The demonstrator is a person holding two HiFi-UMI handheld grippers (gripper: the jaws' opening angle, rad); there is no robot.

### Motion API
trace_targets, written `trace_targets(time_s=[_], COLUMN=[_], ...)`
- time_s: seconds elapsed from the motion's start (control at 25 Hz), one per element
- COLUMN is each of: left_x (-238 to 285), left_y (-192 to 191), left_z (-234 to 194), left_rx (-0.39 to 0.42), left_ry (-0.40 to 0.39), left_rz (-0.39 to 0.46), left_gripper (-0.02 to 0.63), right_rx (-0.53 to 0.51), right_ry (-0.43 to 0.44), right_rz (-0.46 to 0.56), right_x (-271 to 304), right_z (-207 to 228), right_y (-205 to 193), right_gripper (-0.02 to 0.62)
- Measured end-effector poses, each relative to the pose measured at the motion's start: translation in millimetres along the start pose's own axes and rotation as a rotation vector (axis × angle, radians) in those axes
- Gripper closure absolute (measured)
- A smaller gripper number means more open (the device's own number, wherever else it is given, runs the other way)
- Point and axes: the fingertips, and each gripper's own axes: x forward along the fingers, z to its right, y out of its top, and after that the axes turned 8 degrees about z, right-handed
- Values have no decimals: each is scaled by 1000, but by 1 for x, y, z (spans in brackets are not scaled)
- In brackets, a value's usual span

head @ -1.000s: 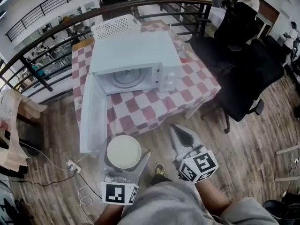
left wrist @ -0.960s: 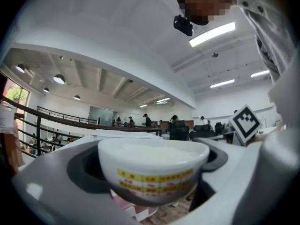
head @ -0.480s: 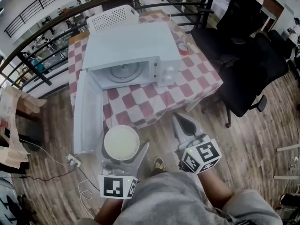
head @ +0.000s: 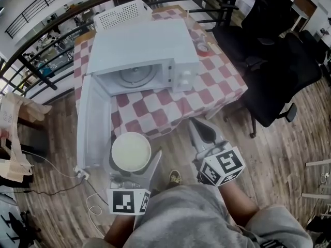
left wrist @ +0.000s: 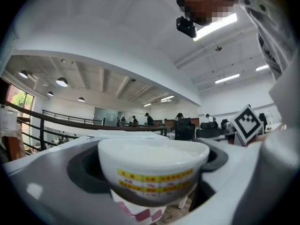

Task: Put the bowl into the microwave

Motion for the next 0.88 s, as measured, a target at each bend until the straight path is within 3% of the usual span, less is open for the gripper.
trace_targets(time_s=[0.88], left_x=[15], left_y=[0], left_z=[-2], left_rx=[13], left_ry=[10], left_rz=[2], left_gripper=[66], right_rx=[14], right_ry=[19], right_rz=[-7], right_x=[14], right_z=[7], right_y=[-2], right_gripper=[603])
